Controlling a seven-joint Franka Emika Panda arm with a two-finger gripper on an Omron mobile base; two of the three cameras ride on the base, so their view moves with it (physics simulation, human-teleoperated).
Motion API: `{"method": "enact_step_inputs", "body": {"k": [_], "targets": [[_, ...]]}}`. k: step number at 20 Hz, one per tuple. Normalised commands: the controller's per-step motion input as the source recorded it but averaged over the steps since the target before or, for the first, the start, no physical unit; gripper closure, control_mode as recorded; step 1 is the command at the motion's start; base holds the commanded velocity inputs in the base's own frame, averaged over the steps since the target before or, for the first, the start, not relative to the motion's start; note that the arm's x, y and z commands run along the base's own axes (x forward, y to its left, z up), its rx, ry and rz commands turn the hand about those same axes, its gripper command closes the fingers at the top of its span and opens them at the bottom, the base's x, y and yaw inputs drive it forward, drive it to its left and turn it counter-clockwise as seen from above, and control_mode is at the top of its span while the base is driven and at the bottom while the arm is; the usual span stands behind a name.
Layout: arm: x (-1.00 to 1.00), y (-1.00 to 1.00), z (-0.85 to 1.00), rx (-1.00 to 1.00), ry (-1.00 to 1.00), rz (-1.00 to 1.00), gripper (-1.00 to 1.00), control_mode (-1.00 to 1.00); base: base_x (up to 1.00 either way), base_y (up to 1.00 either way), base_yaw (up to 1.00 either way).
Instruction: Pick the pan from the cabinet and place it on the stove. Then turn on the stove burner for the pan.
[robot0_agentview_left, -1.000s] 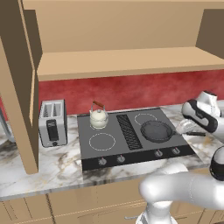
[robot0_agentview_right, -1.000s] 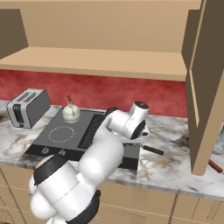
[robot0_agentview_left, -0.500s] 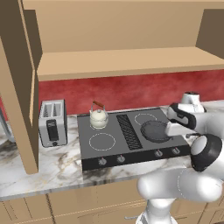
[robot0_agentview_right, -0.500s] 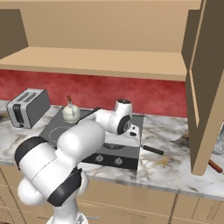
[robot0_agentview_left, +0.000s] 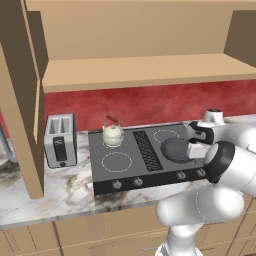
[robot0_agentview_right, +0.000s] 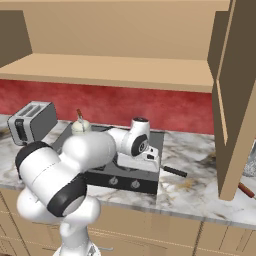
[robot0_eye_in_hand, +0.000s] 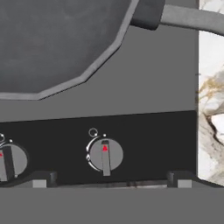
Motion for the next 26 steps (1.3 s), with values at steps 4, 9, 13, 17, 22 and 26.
{"method": "enact_step_inputs", "body": {"k": [4, 9, 13, 17, 22, 26], "targets": [[0.0, 0.0, -0.07, 0.0, 0.0, 0.0, -1.0, -1.0, 0.0, 0.0, 0.0], [-0.01, 0.01, -0.08, 0.0, 0.0, 0.0, -1.0, -1.0, 0.0, 0.0, 0.0], [-0.12, 0.03, -0.05, 0.0, 0.0, 0.0, -1.0, -1.0, 0.0, 0.0, 0.0], [-0.21, 0.08, -0.07, 0.0, 0.0, 0.0, -1.0, -1.0, 0.0, 0.0, 0.0], [-0.21, 0.05, -0.12, 0.0, 0.0, 0.0, -1.0, -1.0, 0.0, 0.0, 0.0], [-0.03, 0.07, -0.18, -0.02, 0.0, 0.0, -1.0, -1.0, 0.0, 0.0, 0.0]]}}
